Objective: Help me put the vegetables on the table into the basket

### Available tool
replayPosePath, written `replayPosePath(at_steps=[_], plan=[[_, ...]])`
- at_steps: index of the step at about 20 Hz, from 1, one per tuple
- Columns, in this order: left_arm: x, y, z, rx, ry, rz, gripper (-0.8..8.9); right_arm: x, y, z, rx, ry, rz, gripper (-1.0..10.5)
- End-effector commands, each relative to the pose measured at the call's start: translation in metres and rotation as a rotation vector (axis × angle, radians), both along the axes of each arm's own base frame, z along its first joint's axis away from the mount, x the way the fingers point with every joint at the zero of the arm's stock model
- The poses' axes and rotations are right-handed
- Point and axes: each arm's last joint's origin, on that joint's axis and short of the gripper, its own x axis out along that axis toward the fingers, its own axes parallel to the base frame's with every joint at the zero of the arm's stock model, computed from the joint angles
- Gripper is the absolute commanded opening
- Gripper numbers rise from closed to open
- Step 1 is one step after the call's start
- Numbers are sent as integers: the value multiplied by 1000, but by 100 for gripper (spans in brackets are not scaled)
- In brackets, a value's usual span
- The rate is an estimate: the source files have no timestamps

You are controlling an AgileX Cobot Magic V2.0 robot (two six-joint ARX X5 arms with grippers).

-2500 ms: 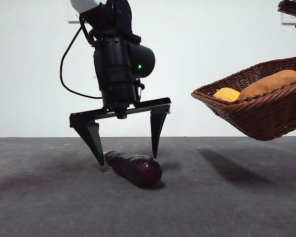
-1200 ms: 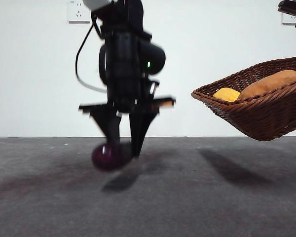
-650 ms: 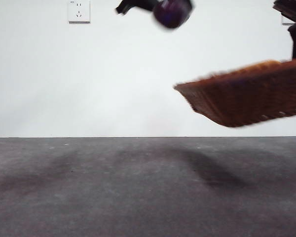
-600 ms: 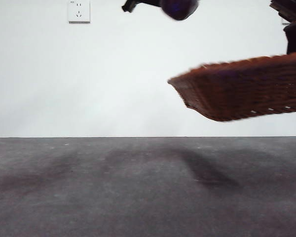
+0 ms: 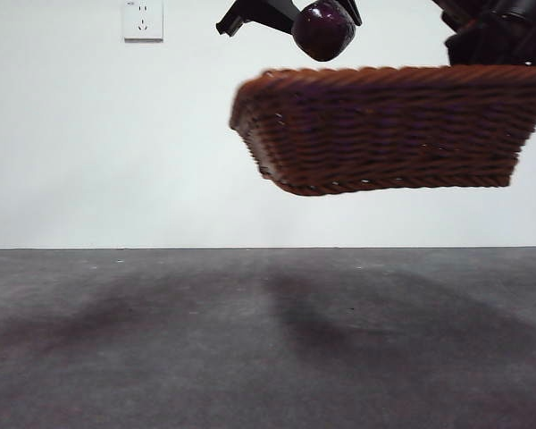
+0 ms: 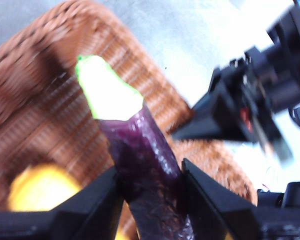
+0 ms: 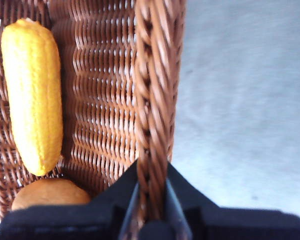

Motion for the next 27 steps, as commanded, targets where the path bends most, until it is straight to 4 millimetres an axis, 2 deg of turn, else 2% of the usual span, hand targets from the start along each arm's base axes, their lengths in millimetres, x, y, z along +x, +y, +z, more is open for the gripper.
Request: replayPosePath(at_steps=[1, 2, 4, 5, 9, 10, 11, 14, 17, 18, 19, 20, 21, 24, 27], plan=[[2, -3, -8, 11, 49, 27, 3, -1, 8, 1, 24, 7, 8, -10], [1, -4, -9, 18, 57, 24, 51, -2, 10, 2, 26, 7, 16, -10], [0, -3, -10, 27, 69, 24, 231, -5, 11, 9, 39, -12, 23, -10], [0, -3, -10, 28, 71, 24, 259, -7, 10, 14, 47, -21, 20, -10], [-1, -5, -10, 23, 88, 37, 272, -14, 10, 34, 119, -62, 45, -10], [-2, -6, -9, 14, 84, 39, 375, -16, 10, 37, 123, -67, 47, -10], [-2, -9, -9, 6, 74, 34, 419, -16, 10, 37, 122, -68, 47, -10], [-6, -9, -4, -4, 51, 13, 414, -16, 7, 35, 12, -73, 4, -10], [-21, 4, 14, 23, -37, -61, 403, -13, 2, 31, -127, -99, -46, -10], [-31, 14, 23, 78, -80, -71, 393, -11, -1, 30, -131, -96, -58, -10], [-42, 25, 31, 158, -137, -67, 274, -8, -5, 28, -132, -91, -75, -10], [-51, 33, 42, 208, -205, -50, 63, -4, -9, 26, -134, -90, -89, -10], [-65, 44, 58, 185, -258, -44, -4, 0, -14, 24, -135, -89, -105, -10], [-111, 84, 104, 82, -393, -30, -8, 14, -31, 12, -143, -73, -149, -10], [-155, 122, 135, -10, -496, -5, -8, 38, -46, -14, -42, -15, -152, -10]])
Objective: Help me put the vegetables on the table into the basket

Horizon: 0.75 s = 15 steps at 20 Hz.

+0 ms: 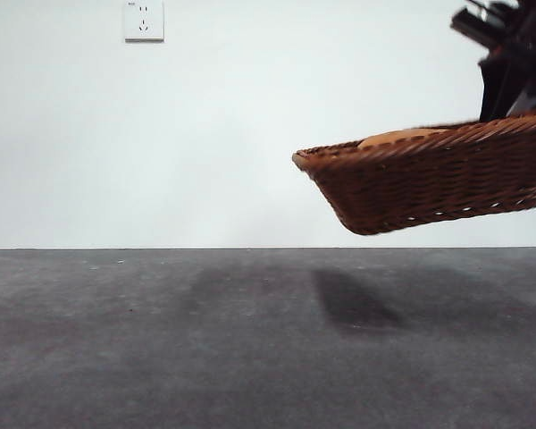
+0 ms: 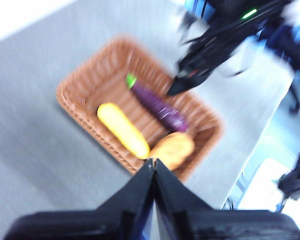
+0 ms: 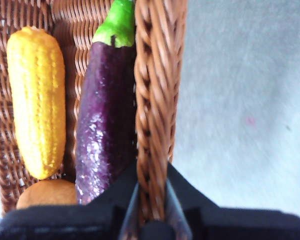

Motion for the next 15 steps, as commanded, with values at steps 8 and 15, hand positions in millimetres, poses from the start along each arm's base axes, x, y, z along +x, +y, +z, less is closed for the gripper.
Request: replayPosePath(at_steps=[8, 15], plan=[[-92, 65, -11, -117, 8, -165, -7, 63, -18, -86, 50, 146, 12, -10], [-123, 97, -81, -60, 127, -76, -7, 89, -36, -85, 5, 103, 23, -10]])
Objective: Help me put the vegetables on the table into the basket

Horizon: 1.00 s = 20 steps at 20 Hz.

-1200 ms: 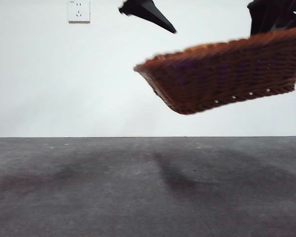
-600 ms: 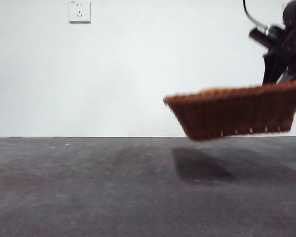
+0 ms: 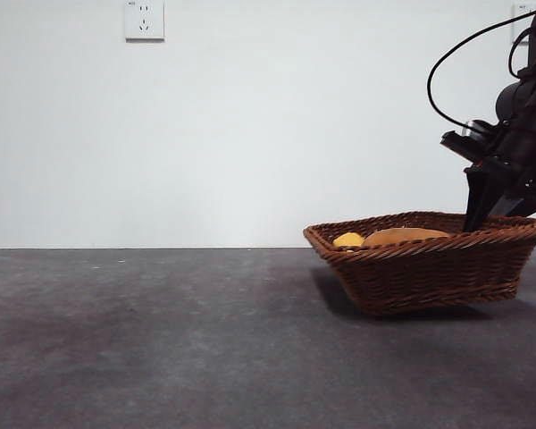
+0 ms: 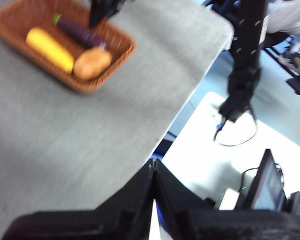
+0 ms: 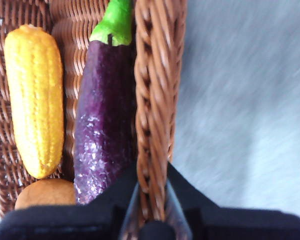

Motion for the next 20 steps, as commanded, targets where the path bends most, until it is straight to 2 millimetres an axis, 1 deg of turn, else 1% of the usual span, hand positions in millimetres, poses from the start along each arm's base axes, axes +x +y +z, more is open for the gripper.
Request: replayPosePath(at_steps=[1, 3, 4, 6, 8, 11, 13, 14, 15, 17, 18, 19, 20], plan=[[-8, 9, -4, -19, -1, 45, -7, 1, -8, -3, -28, 0, 1, -10], [-13, 14, -3, -43, 3, 55, -7, 0, -14, -5, -58, 12, 6, -10], [-15, 15, -3, -48, -2, 55, -7, 0, -16, -6, -41, 15, 6, -10], [-15, 16, -3, -49, -3, 55, -7, 0, -16, -9, -30, 24, 16, -10], [-15, 15, -3, -48, -1, 54, -7, 2, -16, -17, -25, 45, 21, -10], [-15, 15, -3, -52, 7, 62, -7, 6, -15, -37, 6, 87, 30, -10], [-15, 15, -3, -57, 18, 69, -7, 6, -16, -40, -35, 83, 65, -9], [-15, 15, -3, -57, 18, 69, -7, 7, -17, -40, -52, 79, 61, 10], [-15, 15, -3, -57, 17, 70, -7, 6, -17, -40, -59, 81, 59, 111], [-15, 15, -3, -57, 17, 70, -7, 6, -17, -38, -61, 88, 39, 593], [-14, 15, -3, -55, 14, 73, -7, 6, -17, -36, -64, 86, 36, 752], [-14, 16, -3, -43, 1, 98, -7, 5, -17, -30, -72, 79, 31, 794], [-13, 16, -3, -29, -16, 128, -7, 4, -17, -22, -77, 62, 24, 793]])
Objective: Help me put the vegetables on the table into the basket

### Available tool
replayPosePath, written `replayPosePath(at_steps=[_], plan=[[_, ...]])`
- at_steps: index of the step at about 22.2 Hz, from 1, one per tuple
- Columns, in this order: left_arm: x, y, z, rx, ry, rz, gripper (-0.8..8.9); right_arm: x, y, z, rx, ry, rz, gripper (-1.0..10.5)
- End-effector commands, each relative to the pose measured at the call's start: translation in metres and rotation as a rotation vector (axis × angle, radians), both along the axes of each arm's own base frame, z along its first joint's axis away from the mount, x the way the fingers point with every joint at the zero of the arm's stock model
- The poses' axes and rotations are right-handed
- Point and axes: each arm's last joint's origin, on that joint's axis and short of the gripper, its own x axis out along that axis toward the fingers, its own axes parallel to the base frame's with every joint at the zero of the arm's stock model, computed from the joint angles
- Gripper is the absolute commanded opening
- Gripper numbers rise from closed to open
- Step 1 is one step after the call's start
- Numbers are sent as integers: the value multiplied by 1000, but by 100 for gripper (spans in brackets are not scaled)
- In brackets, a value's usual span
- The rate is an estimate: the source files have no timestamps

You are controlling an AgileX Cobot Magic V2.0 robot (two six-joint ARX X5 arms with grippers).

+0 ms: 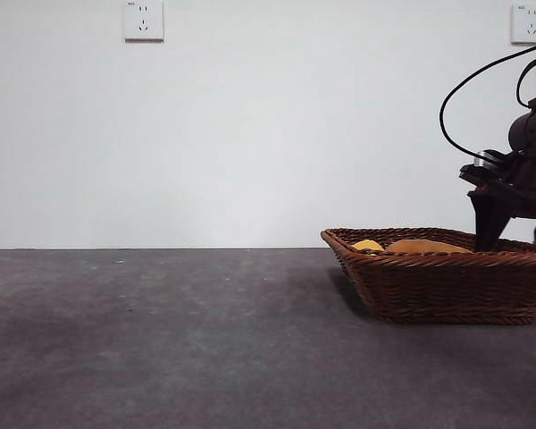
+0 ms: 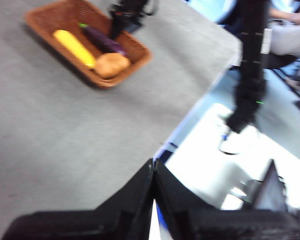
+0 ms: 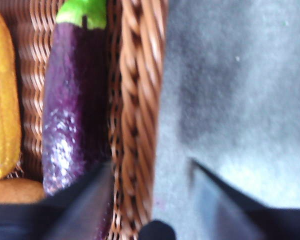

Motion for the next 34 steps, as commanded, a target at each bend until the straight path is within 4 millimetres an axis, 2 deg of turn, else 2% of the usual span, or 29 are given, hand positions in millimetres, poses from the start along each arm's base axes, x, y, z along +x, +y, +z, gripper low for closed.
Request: replayPosePath(at_steps=[1, 2, 5, 8, 10, 11, 12, 13, 14, 18, 20, 22, 25, 27, 34], plan=[[2, 0, 0, 19, -24, 46, -7, -4, 0, 20, -16, -42, -16, 793], [2, 1, 0, 23, -28, 53, -6, -9, 0, 35, -26, -75, -22, 792], [2, 1, 0, 44, -61, 27, -5, -41, 3, 106, -47, -233, -31, 791], [2, 1, -1, 55, -76, 19, -5, -93, 7, 174, -81, -388, -39, 784], [3, 1, -1, 74, -99, 27, -4, -131, 10, 209, -110, -489, -56, 777], [3, 2, -1, 88, -112, 47, -4, -152, 11, 224, -128, -535, -67, 702], [4, 2, -1, 103, -126, 69, -4, -173, 12, 238, -145, -575, -79, 547], [5, 3, -1, 120, -141, 89, -4, -195, 14, 249, -158, -611, -85, 303], [5, 3, -1, 131, -151, 105, -5, -218, 16, 259, -164, -647, -89, 6], [7, 2, -1, 147, -157, 128, -4, -303, 23, 282, -173, -787, -98, 0], [9, 0, -1, 154, -151, 127, -4, -334, 25, 287, -176, -863, -104, 1], [13, -4, -2, 167, -139, 125, -4, -354, 27, 289, -178, -916, -108, 2], [23, -13, -4, 196, -113, 121, -4, -362, 28, 290, -182, -939, -111, 2], [29, -20, -5, 218, -94, 117, -4, -361, 28, 290, -182, -936, -111, 1], [62, -52, -18, 322, 0, 102, -4, -330, 24, 286, -206, -850, -120, 2]])
